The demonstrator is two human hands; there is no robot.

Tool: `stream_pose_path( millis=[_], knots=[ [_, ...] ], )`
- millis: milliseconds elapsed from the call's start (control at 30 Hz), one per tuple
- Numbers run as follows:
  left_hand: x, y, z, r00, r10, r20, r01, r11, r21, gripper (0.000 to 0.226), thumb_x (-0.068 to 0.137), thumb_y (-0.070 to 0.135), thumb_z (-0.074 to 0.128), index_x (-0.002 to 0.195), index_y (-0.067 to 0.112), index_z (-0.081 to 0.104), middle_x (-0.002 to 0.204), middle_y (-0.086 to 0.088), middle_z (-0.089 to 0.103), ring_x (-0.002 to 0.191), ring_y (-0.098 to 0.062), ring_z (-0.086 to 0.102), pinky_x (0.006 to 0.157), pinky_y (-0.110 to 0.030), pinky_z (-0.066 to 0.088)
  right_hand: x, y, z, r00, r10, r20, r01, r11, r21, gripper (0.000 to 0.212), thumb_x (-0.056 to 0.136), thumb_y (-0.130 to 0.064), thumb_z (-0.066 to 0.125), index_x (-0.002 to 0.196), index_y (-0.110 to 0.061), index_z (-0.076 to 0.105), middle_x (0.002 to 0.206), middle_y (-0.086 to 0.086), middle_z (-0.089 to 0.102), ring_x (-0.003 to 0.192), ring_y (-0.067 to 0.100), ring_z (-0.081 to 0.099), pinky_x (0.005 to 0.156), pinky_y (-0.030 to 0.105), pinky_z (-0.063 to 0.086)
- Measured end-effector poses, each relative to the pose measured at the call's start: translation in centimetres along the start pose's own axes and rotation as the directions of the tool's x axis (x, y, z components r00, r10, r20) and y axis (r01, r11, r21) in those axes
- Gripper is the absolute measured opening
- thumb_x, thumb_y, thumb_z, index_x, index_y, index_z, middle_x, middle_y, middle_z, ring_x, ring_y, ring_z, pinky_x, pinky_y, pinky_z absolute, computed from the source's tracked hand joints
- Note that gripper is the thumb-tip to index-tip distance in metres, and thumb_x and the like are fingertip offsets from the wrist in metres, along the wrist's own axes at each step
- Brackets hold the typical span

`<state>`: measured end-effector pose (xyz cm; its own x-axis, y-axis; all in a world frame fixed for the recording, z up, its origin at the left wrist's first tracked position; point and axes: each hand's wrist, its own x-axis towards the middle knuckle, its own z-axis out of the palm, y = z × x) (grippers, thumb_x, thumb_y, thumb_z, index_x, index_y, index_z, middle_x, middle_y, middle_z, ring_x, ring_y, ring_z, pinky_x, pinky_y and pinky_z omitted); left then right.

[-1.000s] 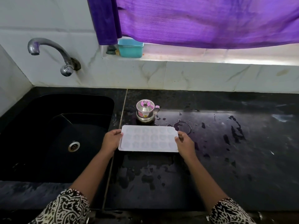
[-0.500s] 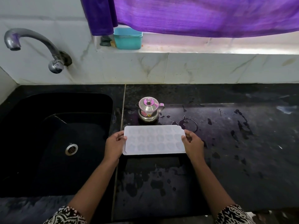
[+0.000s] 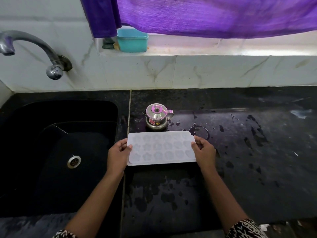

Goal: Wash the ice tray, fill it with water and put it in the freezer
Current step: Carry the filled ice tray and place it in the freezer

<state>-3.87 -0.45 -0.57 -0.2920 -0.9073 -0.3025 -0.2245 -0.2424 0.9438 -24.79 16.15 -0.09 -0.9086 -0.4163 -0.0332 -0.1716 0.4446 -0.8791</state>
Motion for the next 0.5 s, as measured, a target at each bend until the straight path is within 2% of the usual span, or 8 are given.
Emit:
stream_pose_path(
  millis=[67, 300, 367, 500],
  knots=[
    [-0.1, 0.3, -0.4, 1.0, 0.002, -0.009, -0.002, 1.0, -0.018, 0.028, 0.094, 0.002, 0.059, 0.121, 0.008, 0.063, 0.106, -0.004, 0.069, 0.095, -0.019, 0.067, 0.08, -0.032, 0.054, 0.0, -0.5, 0.3, 1.0, -0.002, 0.002, 0.001, 1.0, 0.021, 0.026, 0.086, -0.012, 0.062, 0.112, -0.012, 0.069, 0.085, -0.008, 0.066, 0.076, 0.007, 0.061, 0.079, 0.028, 0.051],
    [-0.1, 1.3, -2.4, 0.999, -0.009, -0.045, 0.004, 0.993, -0.12, 0.027, 0.094, 0.003, 0.058, 0.12, 0.008, 0.063, 0.105, -0.006, 0.071, 0.094, -0.021, 0.068, 0.081, -0.035, 0.054, -0.3, -2.9, 1.5, 0.999, -0.037, 0.007, 0.036, 0.994, 0.1, 0.025, 0.087, -0.008, 0.061, 0.11, -0.011, 0.069, 0.085, -0.007, 0.066, 0.075, 0.005, 0.06, 0.074, 0.02, 0.05],
    [-0.2, 1.9, -3.2, 0.998, -0.018, -0.06, 0.006, 0.982, -0.191, 0.025, 0.095, 0.003, 0.057, 0.119, 0.008, 0.063, 0.102, -0.006, 0.071, 0.09, -0.021, 0.068, 0.077, -0.033, 0.054, -0.5, -3.6, 2.3, 0.999, -0.042, 0.013, 0.039, 0.99, 0.135, 0.024, 0.087, -0.007, 0.061, 0.109, -0.01, 0.069, 0.087, -0.007, 0.066, 0.075, 0.003, 0.06, 0.073, 0.017, 0.05],
    [-0.5, 2.7, -4.7, 0.991, -0.114, -0.072, 0.075, 0.91, -0.408, 0.023, 0.099, 0.008, 0.052, 0.12, 0.007, 0.06, 0.102, -0.01, 0.07, 0.088, -0.023, 0.068, 0.069, -0.034, 0.055, -1.0, -4.9, 4.2, 0.996, -0.072, 0.051, 0.061, 0.979, 0.195, 0.023, 0.085, -0.007, 0.06, 0.106, -0.012, 0.07, 0.091, -0.003, 0.071, 0.079, 0.007, 0.065, 0.077, 0.026, 0.052]
  ],
)
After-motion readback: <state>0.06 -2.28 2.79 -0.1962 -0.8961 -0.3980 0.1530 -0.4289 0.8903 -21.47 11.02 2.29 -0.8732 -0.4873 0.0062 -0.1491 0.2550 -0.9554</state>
